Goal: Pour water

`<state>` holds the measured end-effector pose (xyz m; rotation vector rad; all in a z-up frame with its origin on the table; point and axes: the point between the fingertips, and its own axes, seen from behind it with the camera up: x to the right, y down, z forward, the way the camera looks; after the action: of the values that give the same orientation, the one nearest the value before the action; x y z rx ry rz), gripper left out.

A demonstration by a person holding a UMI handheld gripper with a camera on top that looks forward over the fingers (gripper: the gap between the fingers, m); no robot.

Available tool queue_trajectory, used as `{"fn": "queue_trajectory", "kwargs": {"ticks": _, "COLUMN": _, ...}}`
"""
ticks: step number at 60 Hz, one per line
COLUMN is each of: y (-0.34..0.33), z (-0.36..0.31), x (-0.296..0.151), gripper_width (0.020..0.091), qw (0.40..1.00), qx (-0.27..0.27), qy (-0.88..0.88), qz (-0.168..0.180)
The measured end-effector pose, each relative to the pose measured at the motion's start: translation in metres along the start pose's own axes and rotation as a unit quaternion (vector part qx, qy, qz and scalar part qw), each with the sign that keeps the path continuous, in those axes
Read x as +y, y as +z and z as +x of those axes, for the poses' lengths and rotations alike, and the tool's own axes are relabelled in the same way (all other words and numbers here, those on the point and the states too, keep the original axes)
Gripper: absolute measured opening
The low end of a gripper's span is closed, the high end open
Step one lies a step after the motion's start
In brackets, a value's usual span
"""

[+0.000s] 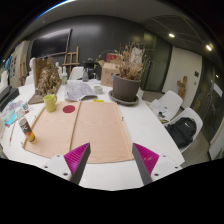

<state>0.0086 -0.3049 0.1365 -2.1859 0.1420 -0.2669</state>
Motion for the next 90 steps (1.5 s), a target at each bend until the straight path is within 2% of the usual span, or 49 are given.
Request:
{"fn": "queue_trajectory", "kwargs": {"ticks": 10, "y": -0.004, "z": -0.051, "x": 0.002, "gripper_width": 0.0858, "qw": 0.999, "qx": -0.040, "qy": -0.001, "qz": 0.001}}
{"fn": "queue_trajectory", "kwargs": {"ticks": 24, "y": -0.023, "z": -0.199, "x": 0.023, "gripper_width": 0.0862, "qw": 0.991, "qx": -0.129, "qy": -0.030, "qz": -0.003}}
{"fn": "queue_trajectory", "kwargs": {"ticks": 35, "y": -0.025, "z": -0.315, "x": 0.023, "gripper_width": 0.0862, "qw": 0.982, "qx": -0.182, "qy": -0.040, "qz": 0.019}}
{"fn": "queue_trajectory", "kwargs": {"ticks": 42, "y": -0.004, "z": -0.366, "x": 0.006, "gripper_width": 0.0862, "qw": 0.980, "qx": -0.186, "qy": -0.038, "qz": 0.051}}
{"fn": "queue_trajectory", "kwargs": {"ticks": 52, "y": 0.048, "z": -0.399, "x": -0.013, "gripper_width": 0.0844, "qw": 0.985, "qx": -0.158, "qy": -0.010, "qz": 0.072}}
{"fn": "queue_trajectory", "kwargs": {"ticks": 55, "y": 0.062, "z": -0.402, "x": -0.016, "gripper_width": 0.0815, "qw": 0.986, "qx": -0.151, "qy": 0.002, "qz": 0.077}}
{"fn": "queue_trajectory", "kwargs": {"ticks": 58, "y": 0.072, "z": -0.405, "x": -0.016, "gripper_width": 0.0748, "qw": 0.986, "qx": -0.150, "qy": 0.012, "qz": 0.077}}
{"fn": "queue_trajectory", "kwargs": {"ticks": 60, "y": 0.077, "z": -0.407, "x": -0.017, "gripper_width": 0.0687, "qw": 0.985, "qx": -0.149, "qy": 0.017, "qz": 0.080}}
{"fn": "queue_trajectory", "kwargs": {"ticks": 66, "y": 0.088, "z": -0.406, "x": -0.019, "gripper_width": 0.0441, "qw": 0.986, "qx": -0.139, "qy": 0.023, "qz": 0.086}}
{"fn": "queue_trajectory", "kwargs": {"ticks": 72, "y": 0.086, "z": -0.407, "x": -0.019, "gripper_width": 0.0396, "qw": 0.987, "qx": -0.133, "qy": 0.015, "qz": 0.088}}
{"fn": "queue_trajectory", "kwargs": {"ticks": 82, "y": 0.083, "z": -0.407, "x": -0.034, "gripper_width": 0.0256, "qw": 0.988, "qx": -0.125, "qy": 0.015, "qz": 0.088}}
{"fn": "queue_trajectory", "kwargs": {"ticks": 90, "y": 0.076, "z": -0.431, "x": -0.085, "gripper_width": 0.0254, "qw": 0.984, "qx": -0.137, "qy": 0.008, "qz": 0.110}}
